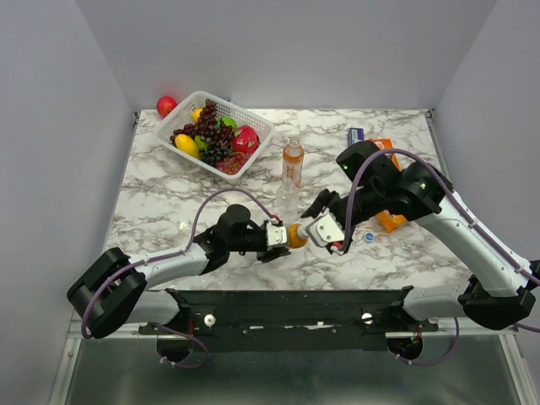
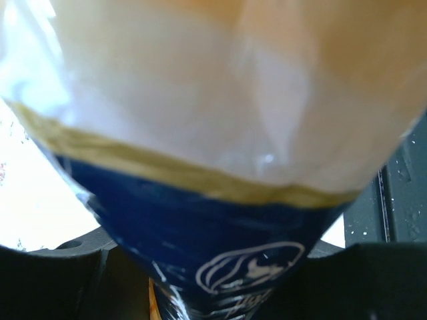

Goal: Screw on the bottle caps

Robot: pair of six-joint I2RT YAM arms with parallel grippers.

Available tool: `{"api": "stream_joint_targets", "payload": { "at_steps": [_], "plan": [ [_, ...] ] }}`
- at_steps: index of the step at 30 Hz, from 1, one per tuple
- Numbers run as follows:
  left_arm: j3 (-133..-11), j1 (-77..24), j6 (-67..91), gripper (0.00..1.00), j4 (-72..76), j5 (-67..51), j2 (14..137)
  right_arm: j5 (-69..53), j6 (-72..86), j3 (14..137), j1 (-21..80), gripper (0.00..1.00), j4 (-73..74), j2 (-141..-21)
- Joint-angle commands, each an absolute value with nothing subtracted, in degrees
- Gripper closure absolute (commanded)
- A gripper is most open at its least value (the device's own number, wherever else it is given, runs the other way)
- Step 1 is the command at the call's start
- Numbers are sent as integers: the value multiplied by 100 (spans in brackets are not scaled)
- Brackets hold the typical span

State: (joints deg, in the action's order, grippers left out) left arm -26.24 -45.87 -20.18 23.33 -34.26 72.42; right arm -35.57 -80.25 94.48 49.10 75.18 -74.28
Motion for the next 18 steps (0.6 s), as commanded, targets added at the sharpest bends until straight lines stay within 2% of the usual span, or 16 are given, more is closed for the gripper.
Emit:
{"api": "stream_joint_targets", "payload": {
  "at_steps": [1, 11, 18],
  "plan": [
    [-2830, -4562, -2206, 100, 2162, -3639, 7145, -3788, -8964, 9369, 4975, 31, 8217, -7549],
    [-2918, -4553, -2540, 100, 2048, -3630, 7137, -3586, -9149, 9281, 5036, 41, 8376, -7725],
    [-2918, -4474, -2331, 100, 2188, -3586, 7145, -3481, -9211, 9176, 5027, 43, 8533, -7734]
  ]
}}
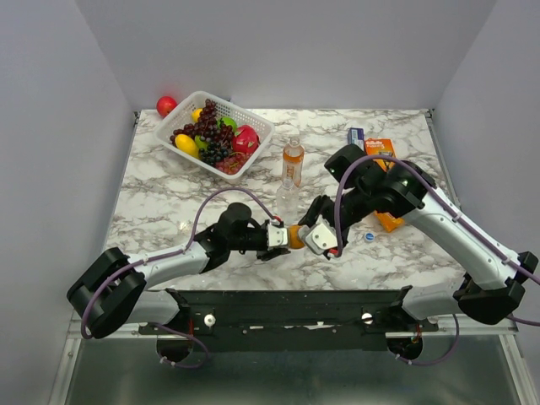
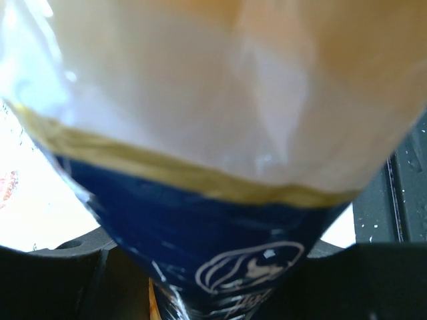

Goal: Screw on the bottle caps

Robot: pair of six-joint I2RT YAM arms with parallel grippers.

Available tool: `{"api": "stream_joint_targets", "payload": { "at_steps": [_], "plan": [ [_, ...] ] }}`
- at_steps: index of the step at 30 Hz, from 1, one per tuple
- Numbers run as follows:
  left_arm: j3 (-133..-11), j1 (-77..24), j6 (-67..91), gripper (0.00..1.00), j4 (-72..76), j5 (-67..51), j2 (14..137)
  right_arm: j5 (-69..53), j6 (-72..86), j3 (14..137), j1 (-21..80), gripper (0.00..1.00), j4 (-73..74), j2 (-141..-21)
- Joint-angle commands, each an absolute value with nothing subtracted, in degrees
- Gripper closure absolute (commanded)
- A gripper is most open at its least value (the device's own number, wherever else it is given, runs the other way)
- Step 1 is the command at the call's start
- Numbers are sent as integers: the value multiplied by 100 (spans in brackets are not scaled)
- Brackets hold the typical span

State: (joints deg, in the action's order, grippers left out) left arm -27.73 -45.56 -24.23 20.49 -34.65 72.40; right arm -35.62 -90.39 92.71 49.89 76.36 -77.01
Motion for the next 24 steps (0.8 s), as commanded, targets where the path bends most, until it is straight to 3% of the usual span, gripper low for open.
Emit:
{"api": "stream_joint_targets", "payload": {
  "at_steps": [1, 16, 24],
  "plan": [
    [-2927, -4448, -2286, 100, 2249, -3586, 7154, -3480, -9220, 9184, 5027, 43, 8560, -7752],
    [-2962, -4403, -2250, 100, 2338, -3639, 7154, -3199, -9000, 8859, 5036, 49, 8227, -7734],
    [-2944, -4403, -2215, 100, 2364, -3612, 7093, -2927, -8465, 8684, 5027, 62, 7832, -7734]
  ]
}}
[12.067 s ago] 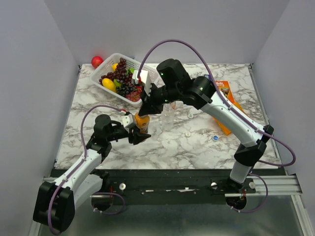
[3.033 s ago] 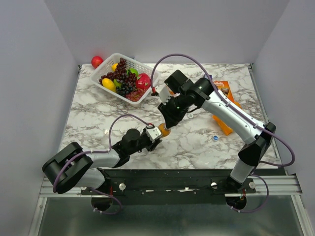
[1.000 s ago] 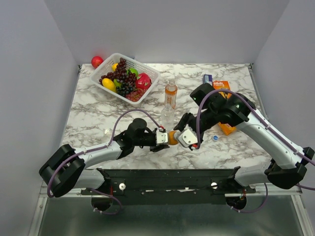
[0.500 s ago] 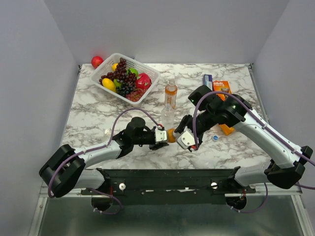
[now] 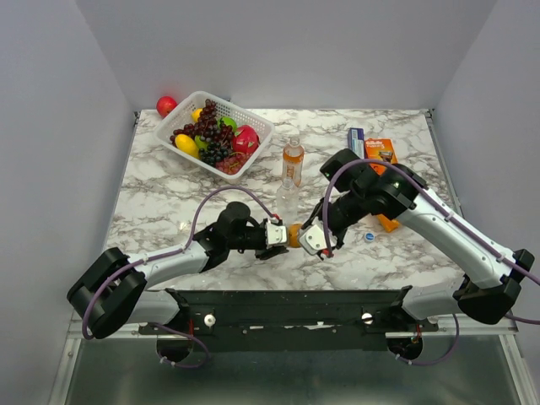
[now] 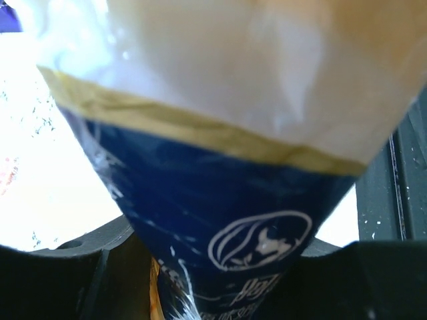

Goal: Screw on the bottle caps

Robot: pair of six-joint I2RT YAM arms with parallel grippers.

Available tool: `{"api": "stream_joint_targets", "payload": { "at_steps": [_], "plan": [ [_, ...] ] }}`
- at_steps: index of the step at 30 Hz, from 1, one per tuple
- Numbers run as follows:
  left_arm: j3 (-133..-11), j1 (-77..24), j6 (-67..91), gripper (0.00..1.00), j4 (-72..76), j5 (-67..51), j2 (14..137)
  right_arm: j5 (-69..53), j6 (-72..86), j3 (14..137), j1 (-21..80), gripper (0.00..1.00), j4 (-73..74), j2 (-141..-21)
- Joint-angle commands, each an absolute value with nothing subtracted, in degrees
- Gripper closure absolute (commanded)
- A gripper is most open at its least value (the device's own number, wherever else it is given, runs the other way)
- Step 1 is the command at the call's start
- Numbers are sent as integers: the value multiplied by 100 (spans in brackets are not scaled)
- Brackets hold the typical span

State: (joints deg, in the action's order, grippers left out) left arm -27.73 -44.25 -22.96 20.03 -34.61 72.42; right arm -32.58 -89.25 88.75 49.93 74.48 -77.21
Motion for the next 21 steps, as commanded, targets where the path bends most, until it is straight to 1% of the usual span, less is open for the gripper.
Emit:
{"api": "stream_joint_targets", "payload": {
  "at_steps": [1, 2, 4, 5, 6, 8, 9, 11, 12, 13, 16, 19, 21],
  "plan": [
    [-2936, -4403, -2224, 100, 2390, -3595, 7084, -2901, -8325, 8657, 5027, 65, 7779, -7769],
    [-2927, -4412, -2198, 100, 2425, -3508, 7075, -2857, -8141, 8657, 5036, 69, 7691, -7796],
    [-2900, -4403, -2171, 100, 2530, -3341, 7040, -2795, -7447, 8727, 5027, 73, 7506, -7918],
    [-2892, -4403, -2032, 100, 2592, -3192, 6997, -2760, -7149, 8910, 5027, 77, 7497, -8163],
    [-2883, -4403, -1900, 100, 2680, -2808, 6970, -2699, -6389, 9043, 5027, 79, 7497, -8313],
    [-2839, -4421, -1602, 100, 2917, -2349, 6839, -2777, -5489, 9585, 4905, 82, 7584, -8882],
    [-2830, -4438, -1504, 100, 2979, -1720, 6803, -3004, -4571, 9806, 4843, 85, 7759, -9129],
    [-2882, -4517, -1424, 100, 2962, -1128, 6707, -3329, -3844, 10202, 4625, 87, 8128, -9569],
    [-2918, -4544, -1459, 100, 2884, -899, 6680, -3679, -3354, 10509, 4536, 88, 8530, -10015],
    [-2979, -4579, -1485, 100, 2778, -435, 6662, -3822, -3140, 10546, 4448, 89, 8612, -10150],
    [-3015, -4614, -1564, 100, 2681, 216, 6566, -4104, -2796, 10371, 4184, 91, 8429, -10213],
    [-3076, -4649, -1582, 100, 2549, 702, 6495, -4446, -2137, 10607, 3929, 94, 8455, -10493],
    [-3094, -4658, -1643, 100, 2470, 966, 6469, -4631, -1778, 10731, 3797, 99, 8420, -10582]
  ]
}}
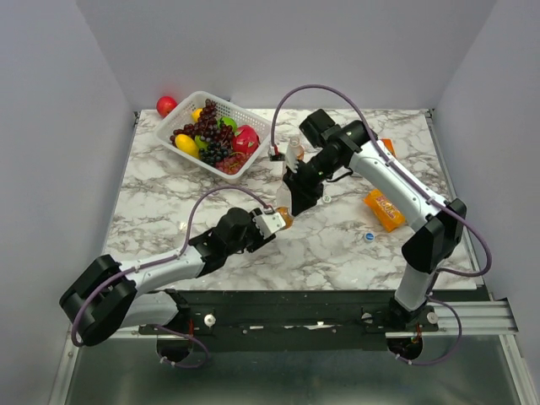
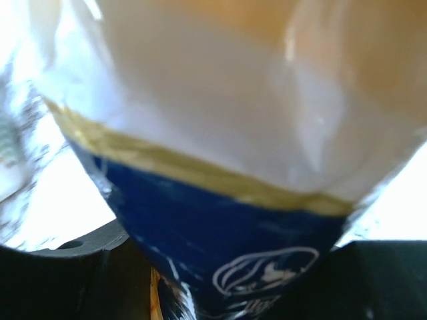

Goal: Screw on the bottle caps

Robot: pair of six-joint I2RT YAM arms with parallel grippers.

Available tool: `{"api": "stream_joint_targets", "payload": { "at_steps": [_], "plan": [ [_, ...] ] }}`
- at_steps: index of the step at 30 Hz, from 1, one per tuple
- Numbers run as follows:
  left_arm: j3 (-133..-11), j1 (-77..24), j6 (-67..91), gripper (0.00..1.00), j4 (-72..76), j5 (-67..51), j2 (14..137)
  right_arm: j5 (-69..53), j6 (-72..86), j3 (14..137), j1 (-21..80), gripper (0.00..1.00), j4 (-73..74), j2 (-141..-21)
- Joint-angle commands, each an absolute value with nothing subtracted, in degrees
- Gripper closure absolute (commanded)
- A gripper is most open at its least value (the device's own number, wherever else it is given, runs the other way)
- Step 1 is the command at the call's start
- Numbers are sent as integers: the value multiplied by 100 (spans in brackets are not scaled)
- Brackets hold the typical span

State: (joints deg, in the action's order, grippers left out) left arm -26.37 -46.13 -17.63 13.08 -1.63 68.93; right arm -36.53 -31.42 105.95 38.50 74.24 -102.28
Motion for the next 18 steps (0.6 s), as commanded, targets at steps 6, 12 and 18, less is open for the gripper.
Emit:
{"api": "stream_joint_targets", "payload": {
  "at_steps": [6, 12, 18],
  "plan": [
    [-3050, -4658, -1784, 100, 1978, 381, 6372, -5142, -1213, 11591, 3604, 87, 8455, -10784],
    [-2909, -4658, -1890, 100, 1214, -1685, 6416, -4790, -1879, 13522, 3595, 54, 8586, -10618],
    [-2970, -4641, -1820, 100, 756, -3479, 6626, -5028, -4504, 11843, 3621, 43, 8596, -9205]
  ]
}}
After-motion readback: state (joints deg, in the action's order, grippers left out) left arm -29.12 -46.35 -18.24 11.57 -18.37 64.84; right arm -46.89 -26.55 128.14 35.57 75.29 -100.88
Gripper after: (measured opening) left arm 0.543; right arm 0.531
